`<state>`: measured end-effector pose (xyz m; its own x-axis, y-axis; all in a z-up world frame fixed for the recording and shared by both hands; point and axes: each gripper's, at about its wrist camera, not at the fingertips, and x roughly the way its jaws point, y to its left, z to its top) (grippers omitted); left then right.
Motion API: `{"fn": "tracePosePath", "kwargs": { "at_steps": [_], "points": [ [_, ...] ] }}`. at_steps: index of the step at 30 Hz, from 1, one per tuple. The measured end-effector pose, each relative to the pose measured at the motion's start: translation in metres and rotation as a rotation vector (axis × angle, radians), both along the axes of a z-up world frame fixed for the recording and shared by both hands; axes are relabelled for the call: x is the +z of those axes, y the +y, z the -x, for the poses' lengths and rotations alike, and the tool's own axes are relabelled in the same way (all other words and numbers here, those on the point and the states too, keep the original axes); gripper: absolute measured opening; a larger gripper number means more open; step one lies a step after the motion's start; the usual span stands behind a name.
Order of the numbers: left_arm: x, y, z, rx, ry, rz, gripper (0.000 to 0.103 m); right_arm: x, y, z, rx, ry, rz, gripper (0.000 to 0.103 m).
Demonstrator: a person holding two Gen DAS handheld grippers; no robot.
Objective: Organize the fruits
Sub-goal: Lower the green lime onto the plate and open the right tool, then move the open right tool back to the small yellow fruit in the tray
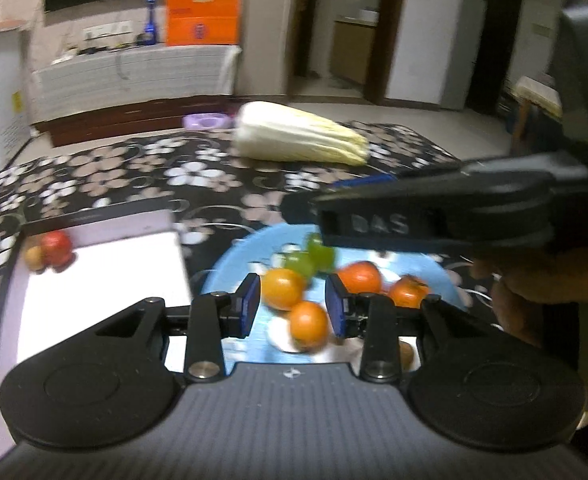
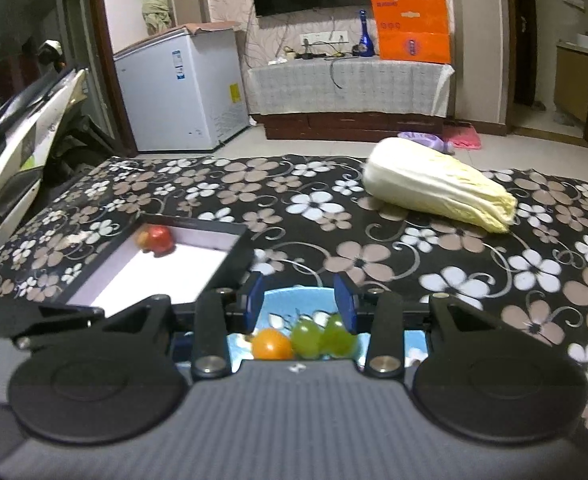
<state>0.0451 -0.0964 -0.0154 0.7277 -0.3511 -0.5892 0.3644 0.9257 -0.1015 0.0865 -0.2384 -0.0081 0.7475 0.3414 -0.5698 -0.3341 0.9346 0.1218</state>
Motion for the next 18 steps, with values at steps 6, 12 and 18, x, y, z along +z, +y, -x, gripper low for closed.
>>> {"fn": "tracePosePath", "kwargs": {
  "at_steps": [6,12,18],
  "points": [
    [0.003,0.032,-0.008,0.103,0.007,-0.018,0.041,-0.001,0.026,-0.006,0.053,-0.003,-0.009,0.042],
    [0.000,0.071,-0.013,0.194,0.035,-0.024,0.041,-0.002,0.054,-0.009,0.100,-0.009,-0.015,0.041],
    [-0.002,0.108,-0.014,0.254,0.041,-0.032,0.041,-0.006,0.083,-0.017,0.144,-0.003,-0.012,0.041]
  ]
}}
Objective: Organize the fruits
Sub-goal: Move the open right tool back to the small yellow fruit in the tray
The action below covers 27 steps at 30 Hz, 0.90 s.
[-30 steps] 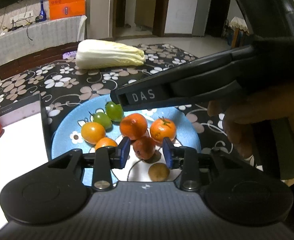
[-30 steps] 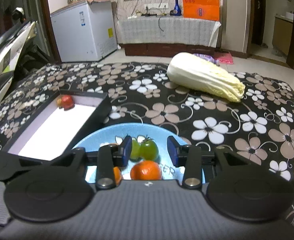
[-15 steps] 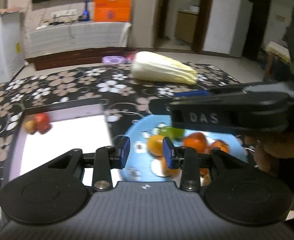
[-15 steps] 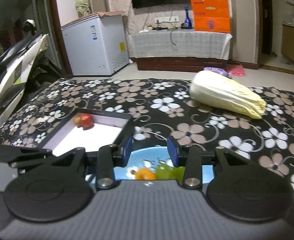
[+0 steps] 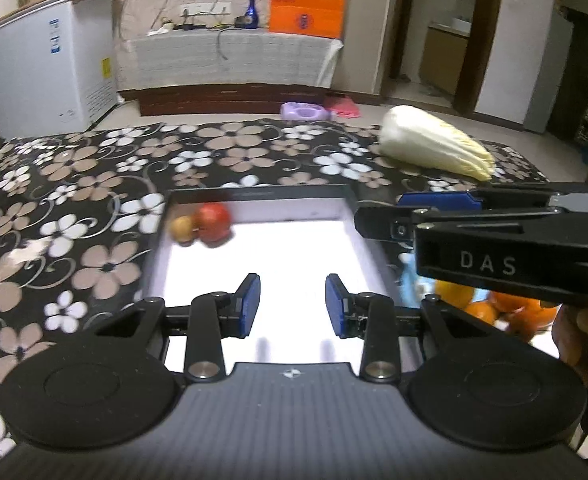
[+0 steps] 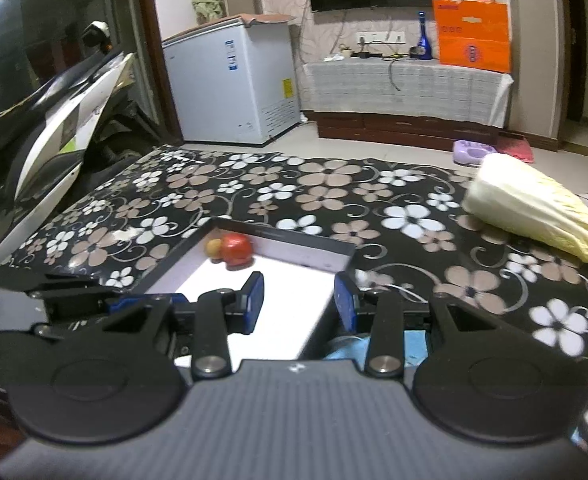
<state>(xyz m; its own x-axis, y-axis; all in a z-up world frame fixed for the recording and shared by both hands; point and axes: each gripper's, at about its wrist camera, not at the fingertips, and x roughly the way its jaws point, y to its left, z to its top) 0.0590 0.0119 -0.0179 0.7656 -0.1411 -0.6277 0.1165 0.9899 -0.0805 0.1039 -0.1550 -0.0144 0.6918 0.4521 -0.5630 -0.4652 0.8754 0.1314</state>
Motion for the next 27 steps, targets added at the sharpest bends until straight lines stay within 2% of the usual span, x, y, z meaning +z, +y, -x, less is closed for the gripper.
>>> {"fn": "tracePosePath", "kwargs": {
  "at_steps": [12,20,27],
  "points": [
    [-0.012,0.028,-0.002,0.017,0.031,-0.030,0.041,-0.015,0.072,-0.029,0.116,0.045,0.029,0.040],
    [-0.013,0.042,0.000,0.029,0.039,-0.019,0.041,-0.036,0.102,-0.053,0.124,0.103,0.092,0.040],
    [-0.015,0.046,0.000,0.024,0.042,-0.017,0.041,-0.044,0.112,-0.077,0.111,0.150,0.097,0.040]
  ]
}}
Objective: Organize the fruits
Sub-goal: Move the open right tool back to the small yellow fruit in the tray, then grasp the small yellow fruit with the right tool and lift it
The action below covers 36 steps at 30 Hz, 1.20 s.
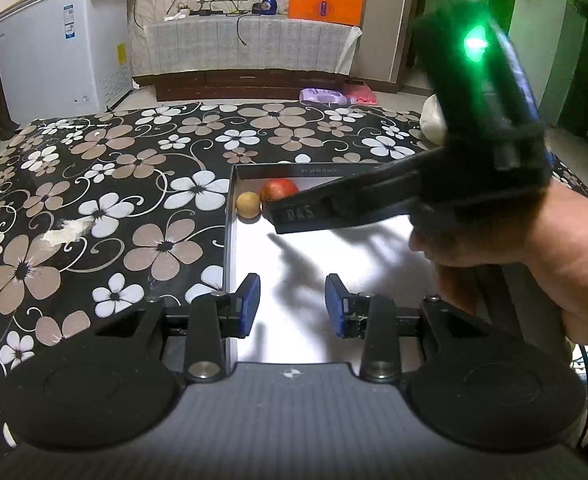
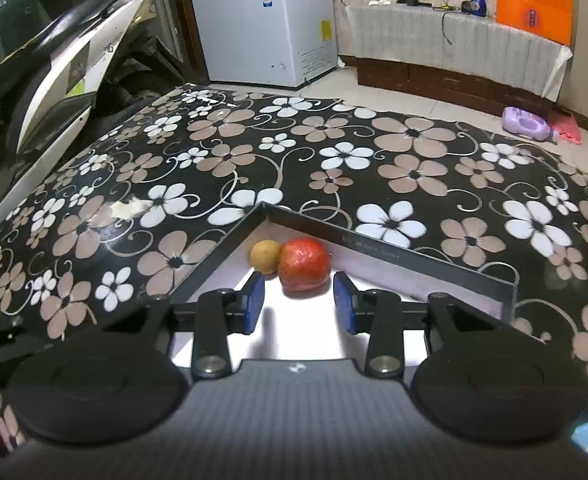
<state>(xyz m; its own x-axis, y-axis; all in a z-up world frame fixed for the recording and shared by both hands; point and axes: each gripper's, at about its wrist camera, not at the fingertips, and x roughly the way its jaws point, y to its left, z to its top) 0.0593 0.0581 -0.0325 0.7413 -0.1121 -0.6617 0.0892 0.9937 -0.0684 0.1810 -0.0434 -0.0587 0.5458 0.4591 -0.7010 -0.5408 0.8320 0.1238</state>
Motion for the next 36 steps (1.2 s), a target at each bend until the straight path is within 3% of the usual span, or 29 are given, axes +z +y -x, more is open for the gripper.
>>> {"fn": "tracePosePath", "kwargs": {
  "at_steps": [12,15,19,21,26,36],
  "points": [
    [0.002,0.003,-0.001,-0.010,0.002,0.020,0.041,-0.007,0.010,-0.012,0.018,0.023,0.064,0.037],
    [0.006,0.003,0.001,-0.021,-0.001,0.034,0.041,0.004,0.004,0.001,0.065,-0.002,0.175,0.037],
    [0.010,0.001,0.004,-0.037,-0.013,0.046,0.041,0.012,-0.009,0.021,0.176,0.042,0.299,0.038],
    [0.010,0.000,0.004,-0.042,-0.013,0.044,0.041,0.020,-0.013,0.025,0.164,0.010,0.289,0.040],
    [0.003,-0.004,0.004,-0.052,0.008,0.018,0.041,0.036,-0.003,0.020,0.153,-0.052,0.101,0.040],
    [-0.005,-0.001,0.003,-0.064,0.033,0.009,0.041,-0.008,0.038,-0.005,0.113,0.004,0.121,0.034]
  ]
}}
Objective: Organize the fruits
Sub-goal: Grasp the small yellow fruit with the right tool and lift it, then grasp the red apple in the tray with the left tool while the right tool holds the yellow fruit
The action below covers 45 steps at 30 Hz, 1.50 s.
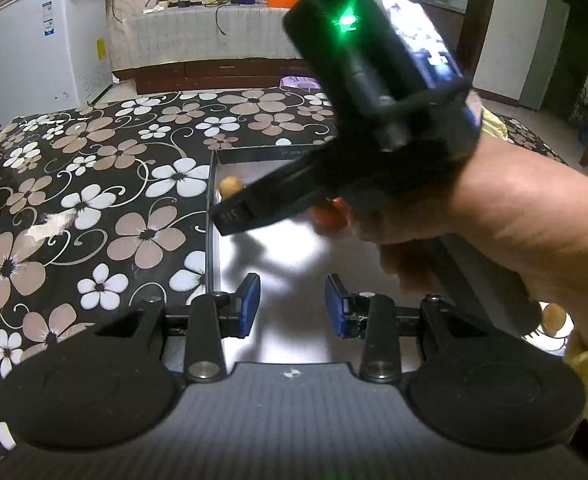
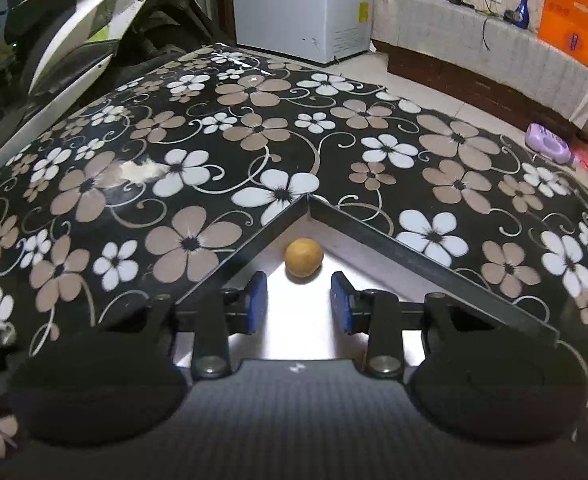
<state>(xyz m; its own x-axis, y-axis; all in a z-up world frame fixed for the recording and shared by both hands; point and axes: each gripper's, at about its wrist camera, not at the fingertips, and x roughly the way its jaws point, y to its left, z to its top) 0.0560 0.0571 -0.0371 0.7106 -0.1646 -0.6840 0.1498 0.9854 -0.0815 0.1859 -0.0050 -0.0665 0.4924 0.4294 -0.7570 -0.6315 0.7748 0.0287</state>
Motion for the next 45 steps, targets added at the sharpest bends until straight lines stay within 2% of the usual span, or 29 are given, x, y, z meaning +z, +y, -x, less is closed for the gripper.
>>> {"fn": "tracePosePath", "kwargs": {
  "at_steps": [7,9,14,20,25,29,35,41,45],
  "points": [
    [0.002,-0.001,-0.002,-0.007,-0.001,0.015,0.041,-0.003,0.003,-0.011,-0.035,-0.004,0.002,0.034],
    [0.001,-0.003,-0.002,-0.011,-0.002,0.010,0.041,-0.004,0.004,-0.011,-0.026,-0.008,-0.007,0.025],
    [-0.002,-0.006,-0.007,-0.003,0.006,-0.002,0.041,-0.001,0.002,-0.007,0.002,-0.009,-0.021,0.025],
    [-0.002,-0.011,-0.017,0.008,0.003,0.012,0.041,0.036,-0.039,0.006,-0.055,-0.042,-0.137,0.025],
    [-0.004,-0.020,-0.036,0.032,-0.013,0.012,0.048,0.054,-0.080,0.016,-0.143,-0.088,-0.159,0.025],
    [-0.011,-0.025,-0.054,0.051,0.025,0.055,0.049,0.060,-0.101,0.024,-0.154,-0.100,-0.147,0.025],
    [-0.019,-0.045,-0.068,0.054,0.021,0.011,0.053,0.060,-0.122,0.034,-0.152,-0.098,-0.128,0.025],
    [-0.026,-0.049,-0.085,0.103,0.025,0.018,0.053,0.063,-0.130,0.048,-0.139,-0.095,-0.133,0.025],
    [-0.027,-0.057,-0.084,0.099,0.011,-0.002,0.046,0.064,-0.133,0.058,-0.133,-0.095,-0.130,0.025]
  ]
}}
